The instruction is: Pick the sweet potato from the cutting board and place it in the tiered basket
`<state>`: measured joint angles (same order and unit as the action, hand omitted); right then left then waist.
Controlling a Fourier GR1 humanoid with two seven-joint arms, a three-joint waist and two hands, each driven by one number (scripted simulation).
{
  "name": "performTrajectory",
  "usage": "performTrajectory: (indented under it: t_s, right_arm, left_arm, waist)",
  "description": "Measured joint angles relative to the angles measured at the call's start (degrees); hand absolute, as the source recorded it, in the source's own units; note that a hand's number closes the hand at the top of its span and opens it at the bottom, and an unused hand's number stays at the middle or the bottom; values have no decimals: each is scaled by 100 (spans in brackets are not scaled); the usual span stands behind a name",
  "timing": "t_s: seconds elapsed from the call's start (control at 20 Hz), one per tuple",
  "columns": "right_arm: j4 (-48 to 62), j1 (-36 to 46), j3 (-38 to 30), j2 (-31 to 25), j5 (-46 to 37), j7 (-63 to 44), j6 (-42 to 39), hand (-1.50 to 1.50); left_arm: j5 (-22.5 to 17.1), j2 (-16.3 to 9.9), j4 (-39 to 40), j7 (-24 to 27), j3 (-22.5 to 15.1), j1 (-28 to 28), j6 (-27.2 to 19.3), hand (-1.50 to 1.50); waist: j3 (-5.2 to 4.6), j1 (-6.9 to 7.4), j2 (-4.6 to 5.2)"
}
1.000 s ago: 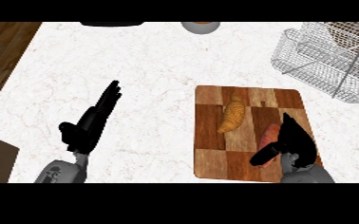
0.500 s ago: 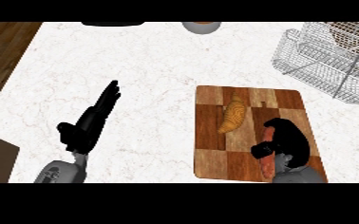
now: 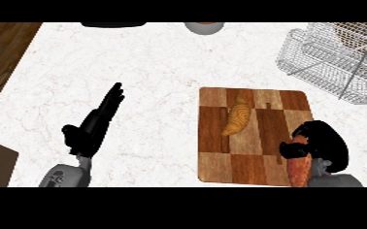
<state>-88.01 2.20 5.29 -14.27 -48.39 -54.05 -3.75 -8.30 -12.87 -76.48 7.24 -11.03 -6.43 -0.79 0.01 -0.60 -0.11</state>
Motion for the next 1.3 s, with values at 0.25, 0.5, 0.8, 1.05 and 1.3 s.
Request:
performTrajectory:
  t_s: [0.25, 0.5, 0.8, 1.05, 1.3]
  right_arm:
    - [390, -534, -1025, -1601, 667, 1748, -299, 150]
    - [1398, -778, -2093, -2828, 1235, 3629, -253, 150]
    - [2441, -408, -3388, -3383, 2483, 5418, -360, 150]
    - [3188, 67, -4067, -3871, 3119, 6564, -600, 150]
    - [3709, 898, -4104, -4452, 3302, 6651, -1011, 150]
  left_arm:
    - [-49, -6, -25, 38, 103, 75, -50, 0]
    - [-71, -39, -66, 4, 123, 65, -2, 0]
    - [-12, 3, -54, 34, 60, 67, 19, 0]
    - [-54, 2, -35, -78, 99, -75, 107, 0]
    - [12, 27, -99, -75, 95, 0, 172, 0]
  waist:
    - [27, -212, 1]
    - [38, -158, 15]
    - [32, -63, 3]
    - [21, 32, 15]
    - [5, 111, 20]
